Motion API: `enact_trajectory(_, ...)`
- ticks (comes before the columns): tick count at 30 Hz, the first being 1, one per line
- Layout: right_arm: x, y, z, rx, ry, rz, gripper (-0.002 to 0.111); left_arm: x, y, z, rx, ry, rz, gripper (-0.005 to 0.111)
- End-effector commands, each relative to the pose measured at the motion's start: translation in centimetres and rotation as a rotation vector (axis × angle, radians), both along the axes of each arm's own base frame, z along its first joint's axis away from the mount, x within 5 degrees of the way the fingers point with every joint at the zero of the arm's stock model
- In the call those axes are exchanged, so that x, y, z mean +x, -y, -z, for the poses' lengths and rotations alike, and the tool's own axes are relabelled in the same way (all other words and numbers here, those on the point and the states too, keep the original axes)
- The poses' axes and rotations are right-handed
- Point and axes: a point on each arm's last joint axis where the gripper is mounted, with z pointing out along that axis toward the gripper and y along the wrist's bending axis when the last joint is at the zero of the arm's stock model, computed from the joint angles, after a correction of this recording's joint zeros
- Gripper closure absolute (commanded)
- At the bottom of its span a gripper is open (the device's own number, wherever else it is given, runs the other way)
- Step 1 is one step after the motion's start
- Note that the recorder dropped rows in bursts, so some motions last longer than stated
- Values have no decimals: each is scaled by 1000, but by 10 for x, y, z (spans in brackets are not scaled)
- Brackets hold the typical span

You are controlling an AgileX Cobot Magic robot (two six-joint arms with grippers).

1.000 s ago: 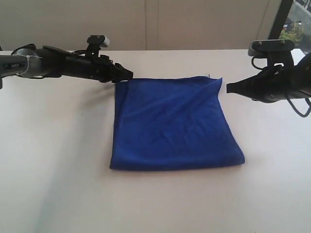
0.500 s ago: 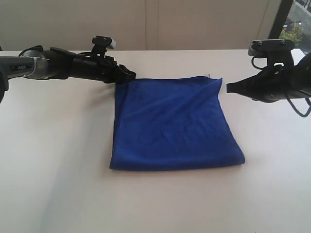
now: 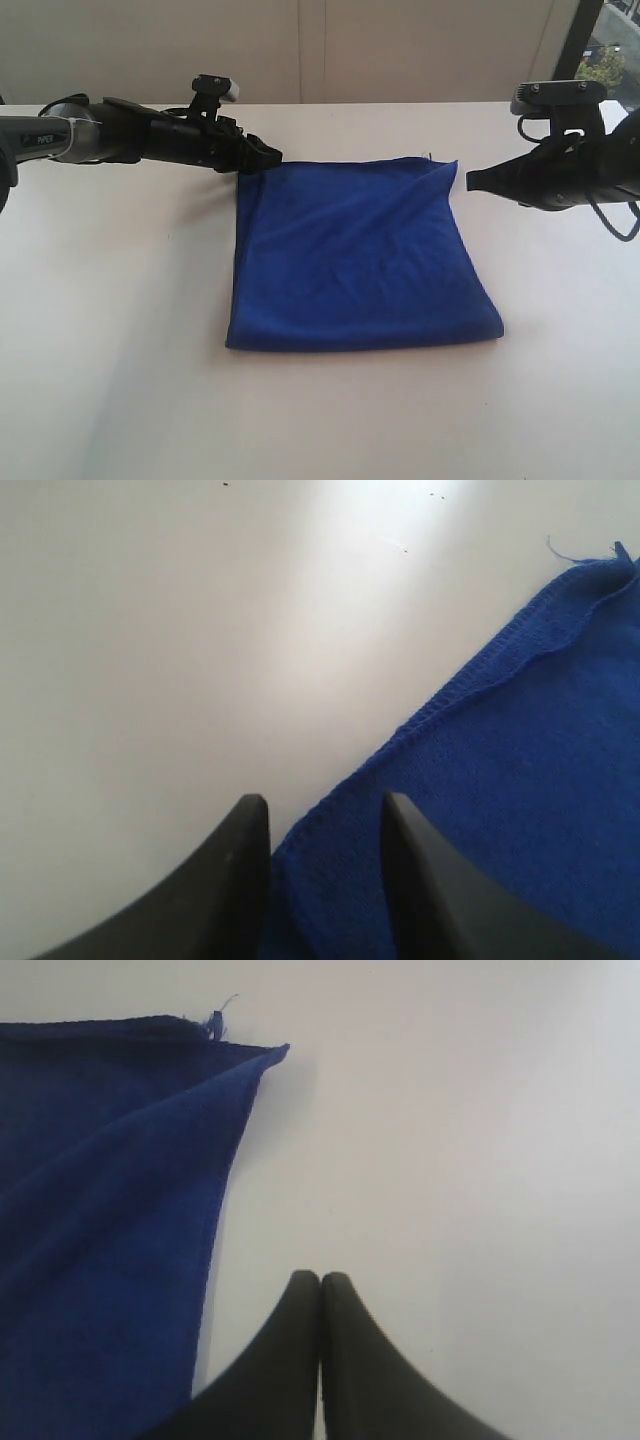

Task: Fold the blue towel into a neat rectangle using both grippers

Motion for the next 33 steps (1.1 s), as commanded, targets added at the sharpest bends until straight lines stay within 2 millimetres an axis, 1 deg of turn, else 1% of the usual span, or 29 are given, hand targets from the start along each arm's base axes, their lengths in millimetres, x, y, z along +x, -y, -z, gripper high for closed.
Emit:
enact_trajectory(1,2,4,0,-14,13,3,108,0,2,0,-11,0,4,64)
enact_trajectory(28,2,4,-1,-15,20,6,108,-1,2,1,-9,-7,8,64)
enact_trajectory(33,2,4,-1,-15,20,6,108,-1,2,7,2,-15,8,64)
